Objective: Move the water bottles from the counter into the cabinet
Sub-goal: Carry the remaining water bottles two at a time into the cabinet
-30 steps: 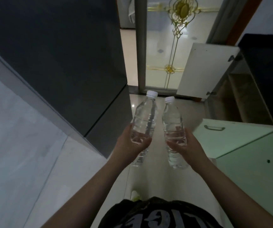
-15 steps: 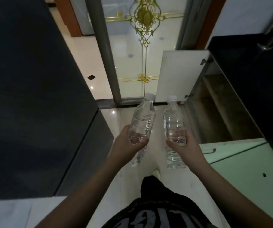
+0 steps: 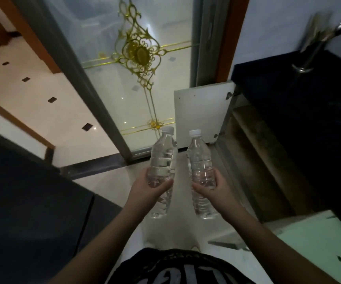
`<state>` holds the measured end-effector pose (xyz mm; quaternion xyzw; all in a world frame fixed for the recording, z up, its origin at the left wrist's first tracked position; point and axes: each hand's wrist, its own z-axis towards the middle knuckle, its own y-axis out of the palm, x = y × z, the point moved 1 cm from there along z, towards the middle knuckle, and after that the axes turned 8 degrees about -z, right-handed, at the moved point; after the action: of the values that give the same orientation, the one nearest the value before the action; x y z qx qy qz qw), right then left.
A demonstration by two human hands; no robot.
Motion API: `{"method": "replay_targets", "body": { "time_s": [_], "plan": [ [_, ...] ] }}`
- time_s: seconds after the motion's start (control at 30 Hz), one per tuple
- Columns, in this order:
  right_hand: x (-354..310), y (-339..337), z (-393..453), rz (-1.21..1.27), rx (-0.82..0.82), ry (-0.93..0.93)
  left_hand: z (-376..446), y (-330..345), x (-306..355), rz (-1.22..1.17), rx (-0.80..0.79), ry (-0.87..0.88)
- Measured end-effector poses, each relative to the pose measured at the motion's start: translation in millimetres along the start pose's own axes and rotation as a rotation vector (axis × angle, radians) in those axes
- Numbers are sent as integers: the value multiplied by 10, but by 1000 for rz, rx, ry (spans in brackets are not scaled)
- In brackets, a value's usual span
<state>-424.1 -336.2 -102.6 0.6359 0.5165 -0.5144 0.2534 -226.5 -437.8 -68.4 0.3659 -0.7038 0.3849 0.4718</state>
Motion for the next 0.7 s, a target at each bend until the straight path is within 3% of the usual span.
{"method": "replay_targets", "body": {
  "time_s": [0.33, 0.7],
  "plan": [
    [-326, 29, 1082, 57, 278, 58, 1669, 173, 337, -29, -318, 30],
    [-474, 76, 1624, 192, 682, 300, 3032, 519, 665, 107, -771, -19]
  ]
}}
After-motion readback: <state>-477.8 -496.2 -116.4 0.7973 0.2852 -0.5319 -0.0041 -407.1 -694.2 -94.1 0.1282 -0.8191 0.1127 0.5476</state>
